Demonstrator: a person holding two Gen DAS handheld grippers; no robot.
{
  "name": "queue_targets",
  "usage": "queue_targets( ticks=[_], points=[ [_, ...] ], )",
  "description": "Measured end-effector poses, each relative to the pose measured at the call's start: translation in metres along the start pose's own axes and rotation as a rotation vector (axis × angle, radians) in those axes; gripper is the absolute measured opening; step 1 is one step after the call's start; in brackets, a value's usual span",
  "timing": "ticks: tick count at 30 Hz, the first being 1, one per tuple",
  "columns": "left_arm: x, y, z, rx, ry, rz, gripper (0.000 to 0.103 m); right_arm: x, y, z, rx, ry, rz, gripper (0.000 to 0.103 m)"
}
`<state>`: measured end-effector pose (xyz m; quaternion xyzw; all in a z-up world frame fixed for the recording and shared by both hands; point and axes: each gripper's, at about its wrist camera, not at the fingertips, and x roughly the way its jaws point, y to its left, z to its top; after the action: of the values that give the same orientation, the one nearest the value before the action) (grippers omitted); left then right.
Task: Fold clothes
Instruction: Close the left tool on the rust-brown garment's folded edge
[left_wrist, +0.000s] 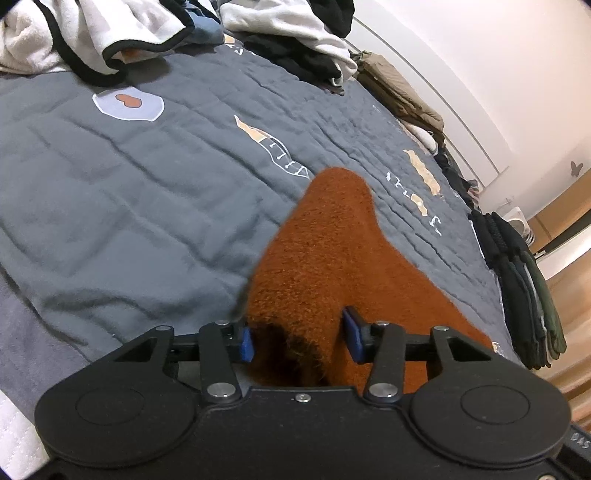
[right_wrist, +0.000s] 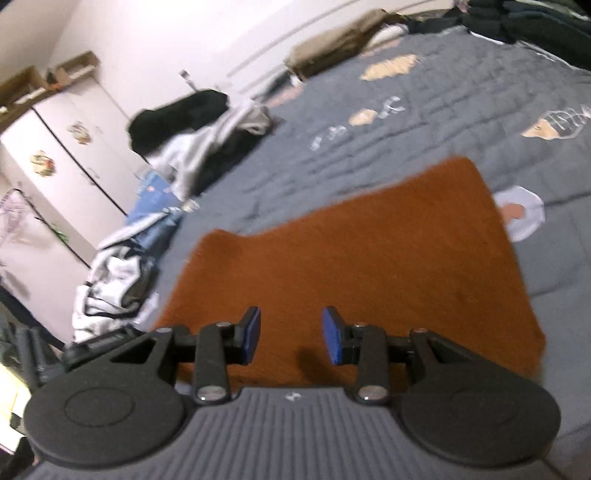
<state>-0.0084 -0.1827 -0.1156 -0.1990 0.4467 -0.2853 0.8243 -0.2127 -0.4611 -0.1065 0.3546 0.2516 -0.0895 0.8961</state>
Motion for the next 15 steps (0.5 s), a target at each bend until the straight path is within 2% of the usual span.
queue_targets(
  ticks=[2, 5, 11, 13, 15],
  points=[
    [-0.001, -0.001, 0.000, 0.007, -0.001, 0.002, 0.043, 0.003, -0.001, 0.000, 0.038, 0.005, 0.054, 0.036],
    [0.000, -0.001, -0.001, 0.014, -0.002, 0.011, 0.041, 0.011, 0.001, -0.002, 0.065, 0.020, 0.089, 0.036],
    [-0.001, -0.001, -0.001, 0.015, -0.007, 0.007, 0.041, 0.032, 0.009, -0.014, 0.023, 0.096, 0.051, 0.036],
    [-0.006, -0.003, 0.000, 0.016, -0.025, -0.015, 0.033, 0.037, 0.007, -0.019, 0.022, 0.113, 0.038, 0.036],
    [-0.013, -0.009, 0.002, 0.030, -0.060, -0.063, 0.031, 0.039, 0.005, -0.021, 0.019, 0.118, 0.035, 0.036]
  ],
)
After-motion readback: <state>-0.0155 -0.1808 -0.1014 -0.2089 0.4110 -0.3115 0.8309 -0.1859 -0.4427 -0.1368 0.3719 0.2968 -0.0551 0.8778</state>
